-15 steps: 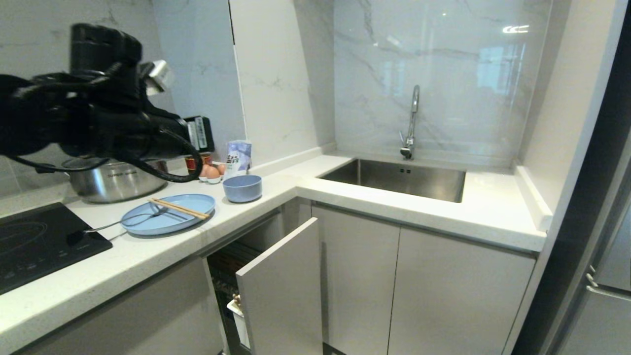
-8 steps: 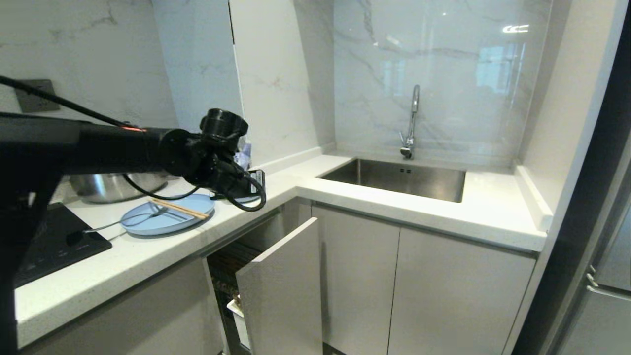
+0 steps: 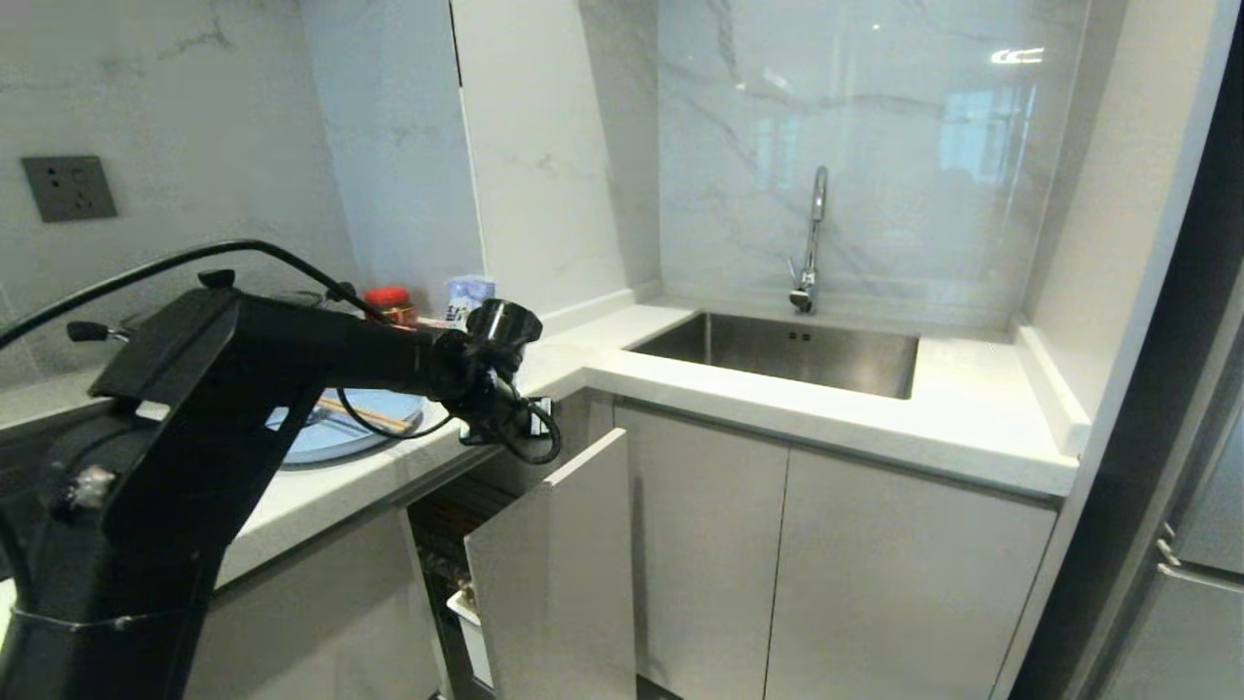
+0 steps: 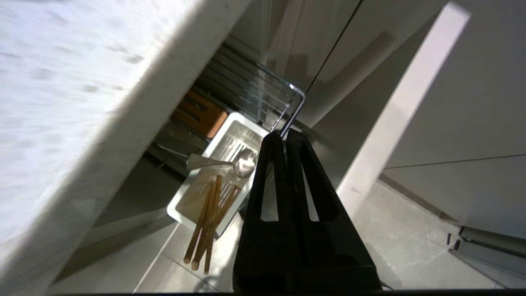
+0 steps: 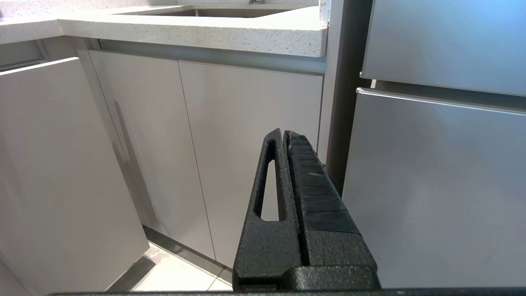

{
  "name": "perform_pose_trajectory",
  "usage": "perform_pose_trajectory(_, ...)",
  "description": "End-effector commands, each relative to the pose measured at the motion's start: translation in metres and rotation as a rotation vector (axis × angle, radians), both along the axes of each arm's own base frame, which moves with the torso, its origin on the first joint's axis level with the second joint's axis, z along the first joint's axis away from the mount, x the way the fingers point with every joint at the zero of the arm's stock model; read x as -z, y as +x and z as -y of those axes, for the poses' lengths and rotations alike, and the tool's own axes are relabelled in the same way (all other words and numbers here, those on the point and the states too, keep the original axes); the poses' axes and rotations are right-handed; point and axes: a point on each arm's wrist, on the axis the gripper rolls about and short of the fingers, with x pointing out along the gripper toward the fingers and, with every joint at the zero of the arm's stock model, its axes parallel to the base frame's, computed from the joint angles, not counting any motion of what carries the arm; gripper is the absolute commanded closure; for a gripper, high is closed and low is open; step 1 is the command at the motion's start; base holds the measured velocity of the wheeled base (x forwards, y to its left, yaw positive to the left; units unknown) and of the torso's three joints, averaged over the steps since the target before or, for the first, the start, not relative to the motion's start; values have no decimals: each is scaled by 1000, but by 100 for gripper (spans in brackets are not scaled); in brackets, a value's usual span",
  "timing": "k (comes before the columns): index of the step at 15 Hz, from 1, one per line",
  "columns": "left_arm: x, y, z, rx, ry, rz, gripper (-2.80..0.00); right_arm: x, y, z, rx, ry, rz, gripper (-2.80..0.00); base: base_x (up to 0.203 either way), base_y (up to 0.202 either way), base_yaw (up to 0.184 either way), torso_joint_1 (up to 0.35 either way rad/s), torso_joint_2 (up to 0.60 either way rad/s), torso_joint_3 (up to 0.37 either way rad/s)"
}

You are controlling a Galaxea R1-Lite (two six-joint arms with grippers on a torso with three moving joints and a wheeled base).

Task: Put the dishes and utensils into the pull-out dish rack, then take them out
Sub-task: Open the cupboard

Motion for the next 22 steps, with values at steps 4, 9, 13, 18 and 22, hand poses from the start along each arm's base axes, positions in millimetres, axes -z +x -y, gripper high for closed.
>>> perform_pose_trajectory(4,32,3,12,22,21,-65,0,0,0,0,0,0,0,0,0,0,0,0,0,0)
perform_pose_trajectory(9,41,-4,23,62,24,-146,0,0,0,0,0,0,0,0,0,0,0,0,0,0)
perform_pose_trajectory(13,43,-10,33,99,7,-171,0,0,0,0,0,0,-1,0,0,0,0,0,0,0)
perform_pose_trajectory(18,40,-22,48,153,-61,-237,0,0,0,0,0,0,0,0,0,0,0,0,0,0)
perform_pose_trajectory(22,38,-29,56,205,-148,-300,0,0,0,0,0,0,-1,0,0,0,0,0,0,0)
